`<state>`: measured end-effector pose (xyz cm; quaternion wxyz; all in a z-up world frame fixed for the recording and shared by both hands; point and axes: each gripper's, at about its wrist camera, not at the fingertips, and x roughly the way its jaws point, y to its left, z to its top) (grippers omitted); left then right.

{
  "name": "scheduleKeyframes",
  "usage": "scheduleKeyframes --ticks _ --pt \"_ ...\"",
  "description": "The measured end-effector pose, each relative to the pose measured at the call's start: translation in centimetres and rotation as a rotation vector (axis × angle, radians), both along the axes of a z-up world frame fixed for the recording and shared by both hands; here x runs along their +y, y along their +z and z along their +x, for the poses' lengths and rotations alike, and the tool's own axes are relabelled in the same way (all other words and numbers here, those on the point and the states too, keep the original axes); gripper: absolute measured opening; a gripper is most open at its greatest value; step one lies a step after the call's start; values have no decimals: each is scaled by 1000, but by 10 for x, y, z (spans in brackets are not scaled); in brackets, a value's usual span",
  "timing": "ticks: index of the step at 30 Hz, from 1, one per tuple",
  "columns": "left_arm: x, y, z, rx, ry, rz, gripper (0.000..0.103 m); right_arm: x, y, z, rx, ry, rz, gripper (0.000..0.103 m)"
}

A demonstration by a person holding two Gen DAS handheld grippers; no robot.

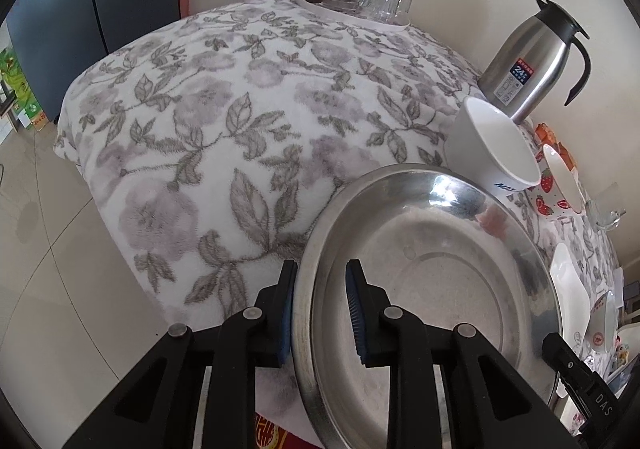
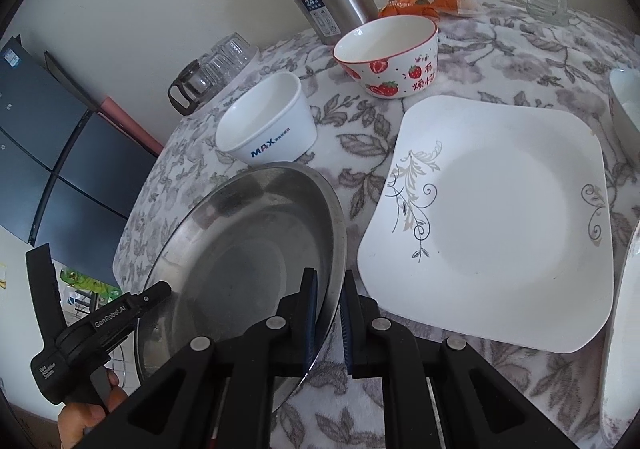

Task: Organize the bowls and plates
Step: 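Close the left gripper on the steel basin rim while the right gripper closes on it, then lift the steel basin with both grippers and carry it toward the table center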

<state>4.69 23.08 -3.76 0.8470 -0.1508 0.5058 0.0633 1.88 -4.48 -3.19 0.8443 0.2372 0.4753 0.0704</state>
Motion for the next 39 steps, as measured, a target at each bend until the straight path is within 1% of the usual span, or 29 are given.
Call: scheduleKeyframes --ticks 6,10,14,20,27,32,34,37,39 --pt "-7 19 -6 -25 -9 15 25 -10 17 -7 -56 -7 19 12" --pt "-17 35 -9 -52 -26 26 25 -22 25 -12 -80 -34 46 12" --pt "-33 49 -6 -62 -48 30 25 -41 28 -17 -94 -74 79 12" --pt "-73 64 1 -74 -128 41 25 -78 36 -31 -122 -168 86 12" --pt "-132 77 12 -79 -231 54 25 -122 44 -49 -153 -292 79 12" --pt "-165 79 18 -75 -276 34 25 -151 39 -58 -145 -376 101 12" --pt "-179 78 22 -65 -290 23 25 -162 38 -62 -144 -405 94 12" --pt "-198 69 29 -38 -314 5 25 -172 38 -66 -139 -438 20 13" --pt "-209 62 31 -20 -322 -7 25 -178 35 -68 -129 -450 -6 13"
